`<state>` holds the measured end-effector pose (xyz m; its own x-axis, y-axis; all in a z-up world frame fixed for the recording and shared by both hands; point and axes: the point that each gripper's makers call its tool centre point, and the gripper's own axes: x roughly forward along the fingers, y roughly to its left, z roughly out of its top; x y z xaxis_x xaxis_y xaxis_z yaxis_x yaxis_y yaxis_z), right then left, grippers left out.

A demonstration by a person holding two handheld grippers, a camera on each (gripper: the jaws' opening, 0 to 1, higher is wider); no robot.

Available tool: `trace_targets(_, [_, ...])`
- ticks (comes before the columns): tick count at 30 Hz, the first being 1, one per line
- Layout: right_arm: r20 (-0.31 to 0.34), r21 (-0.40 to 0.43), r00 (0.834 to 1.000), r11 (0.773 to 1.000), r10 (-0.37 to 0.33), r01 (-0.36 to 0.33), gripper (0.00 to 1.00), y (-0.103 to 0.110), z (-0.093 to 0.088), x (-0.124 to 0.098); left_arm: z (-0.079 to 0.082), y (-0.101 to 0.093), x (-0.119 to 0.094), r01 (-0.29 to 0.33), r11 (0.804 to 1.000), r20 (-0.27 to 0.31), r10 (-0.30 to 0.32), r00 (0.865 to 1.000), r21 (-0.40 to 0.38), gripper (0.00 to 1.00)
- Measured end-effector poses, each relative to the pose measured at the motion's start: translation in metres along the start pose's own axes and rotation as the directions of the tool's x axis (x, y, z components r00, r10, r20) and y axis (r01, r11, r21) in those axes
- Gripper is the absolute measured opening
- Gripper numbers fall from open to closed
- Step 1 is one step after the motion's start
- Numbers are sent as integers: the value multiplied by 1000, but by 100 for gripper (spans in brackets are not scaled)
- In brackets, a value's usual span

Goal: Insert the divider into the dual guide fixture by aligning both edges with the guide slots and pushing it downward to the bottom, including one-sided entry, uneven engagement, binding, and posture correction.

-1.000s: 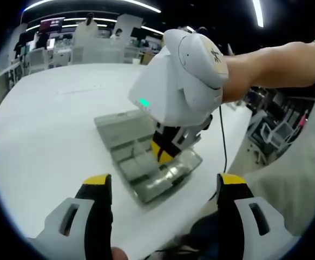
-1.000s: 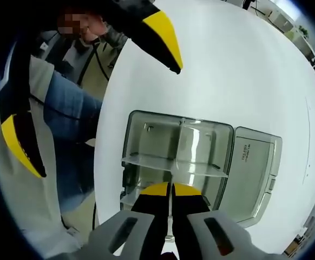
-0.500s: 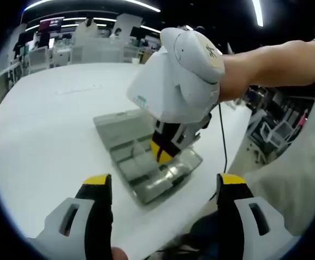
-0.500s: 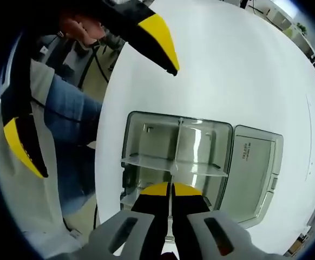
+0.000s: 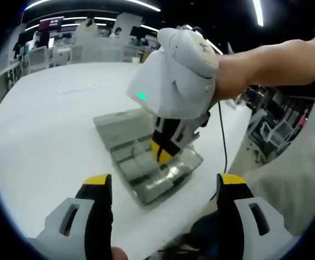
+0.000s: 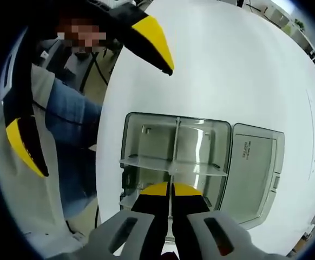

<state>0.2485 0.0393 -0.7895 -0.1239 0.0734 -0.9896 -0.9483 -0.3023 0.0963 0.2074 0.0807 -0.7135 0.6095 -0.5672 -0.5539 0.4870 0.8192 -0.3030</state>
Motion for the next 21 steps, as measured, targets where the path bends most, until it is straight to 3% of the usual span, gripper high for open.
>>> trace_targets(21, [30,29,1000,1000,-2,1,0,-3,-1,2,-2,-3,-1,-3,1000,-2,3,1000,0,76])
